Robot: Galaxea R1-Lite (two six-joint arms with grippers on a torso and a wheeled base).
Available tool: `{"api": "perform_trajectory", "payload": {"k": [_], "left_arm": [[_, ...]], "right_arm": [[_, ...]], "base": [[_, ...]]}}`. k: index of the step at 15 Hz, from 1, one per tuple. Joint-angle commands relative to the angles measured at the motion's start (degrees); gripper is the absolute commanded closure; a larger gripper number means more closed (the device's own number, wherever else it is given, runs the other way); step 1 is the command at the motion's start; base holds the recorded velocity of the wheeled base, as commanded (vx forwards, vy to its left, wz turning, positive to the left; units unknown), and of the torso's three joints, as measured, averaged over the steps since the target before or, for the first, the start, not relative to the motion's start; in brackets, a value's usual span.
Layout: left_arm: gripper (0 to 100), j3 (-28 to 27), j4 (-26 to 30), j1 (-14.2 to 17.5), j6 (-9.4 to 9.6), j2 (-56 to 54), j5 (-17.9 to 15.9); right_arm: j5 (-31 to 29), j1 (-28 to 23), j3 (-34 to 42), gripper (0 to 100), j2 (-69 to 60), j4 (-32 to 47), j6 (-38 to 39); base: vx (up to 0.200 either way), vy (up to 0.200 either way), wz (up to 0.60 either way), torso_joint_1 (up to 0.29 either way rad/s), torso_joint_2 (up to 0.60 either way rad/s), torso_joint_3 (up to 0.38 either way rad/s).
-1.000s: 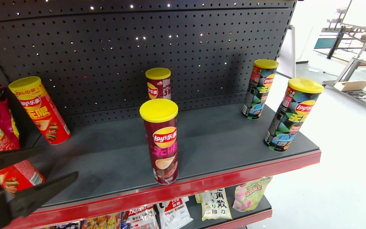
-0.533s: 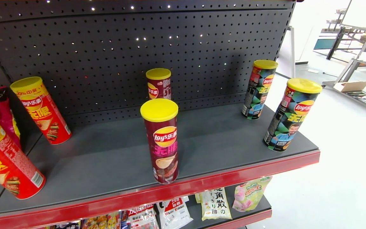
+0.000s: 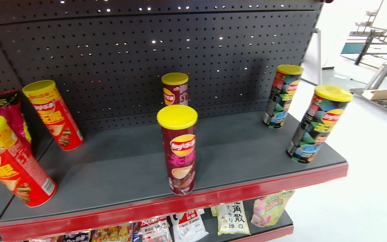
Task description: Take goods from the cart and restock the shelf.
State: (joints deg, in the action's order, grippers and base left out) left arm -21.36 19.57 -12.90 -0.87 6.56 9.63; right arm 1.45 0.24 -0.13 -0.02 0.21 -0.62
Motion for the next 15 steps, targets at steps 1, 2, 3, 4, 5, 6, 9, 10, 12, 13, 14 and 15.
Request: {"api": "perform_trajectory", "payload": {"k": [1, 2, 3, 4, 5, 6, 9, 10, 12, 13, 14, 15], "left_arm": [[0, 0.7, 0.0, 0.0, -0.01, -0.5, 0.0], [0, 0.7, 0.0, -0.1, -0.01, -0.5, 0.0], [0, 0.7, 0.0, -0.1, -0.01, -0.5, 0.0], [0, 1.2, 0.0, -0.1, -0.01, -0.7, -0.1], [0, 1.9, -0.6, 0.0, -0.01, -0.8, -0.3], [0, 2.5, -1.2, 0.0, -0.1, -0.8, 0.0], [0, 4.7, -2.3, 0.0, -0.1, -0.9, 1.0], [0, 5.4, -2.9, 0.1, -0.1, -0.8, 1.6], [0, 8.3, -4.2, 0.1, -0.36, -0.8, 10.2], [0, 8.4, -4.2, 0.3, -0.54, -0.2, 11.9], [0, 8.4, -4.1, 0.4, -0.54, -0.1, 11.9], [0, 8.5, -3.7, 8.9, -0.72, 1.6, 12.5]], "right_arm": [[0.0, -0.1, 0.0, 0, 0.0, 0.0, 0.0], [0.0, -0.1, 0.1, 0, 0.0, 0.0, 0.0], [0.0, -0.1, 0.1, 0, 0.0, 0.0, 0.2], [0.0, -0.1, 0.1, 0, 0.0, 0.0, 0.2], [0.0, -0.1, 0.0, 0, 0.0, 0.0, 0.3], [0.0, -0.1, 0.1, 0, 0.0, 0.0, 0.3], [0.0, -0.1, 0.1, 0, 0.0, 0.0, 0.3], [0.0, -0.1, 0.1, 0, 0.0, 0.0, 0.4], [0.0, -0.1, 0.1, 0, 0.0, 0.0, 0.4], [0.0, -0.1, 0.0, 0, 0.0, 0.0, 0.4], [0.0, -0.1, 0.1, 0, 0.0, 0.0, 0.4], [0.0, -0.1, 0.1, 0, 0.0, 0.0, 0.4]], "base": [[0.0, 0.0, 0.6, 0.012, 0.0, 0.002], [0.0, 0.0, 0.6, 0.012, 0.02, 0.002], [0.0, 0.0, 0.0, 0.0, 0.0, 0.0], [0.0, 0.0, 0.0, 0.0, 0.0, 0.0], [0.0, 0.0, 0.0, 0.0, 0.0, 0.0], [0.0, 0.0, 0.0, 0.0, 0.0, 0.0], [0.0, 0.0, 0.0, 0.0, 0.0, 0.0], [0.0, 0.0, 0.0, 0.0, 0.0, 0.0], [0.0, 0.0, 0.0, 0.0, 0.0, 0.0], [0.0, 0.0, 0.0, 0.0, 0.0, 0.0], [0.0, 0.0, 0.0, 0.0, 0.0, 0.0], [0.0, 0.0, 0.0, 0.0, 0.0, 0.0]]}}
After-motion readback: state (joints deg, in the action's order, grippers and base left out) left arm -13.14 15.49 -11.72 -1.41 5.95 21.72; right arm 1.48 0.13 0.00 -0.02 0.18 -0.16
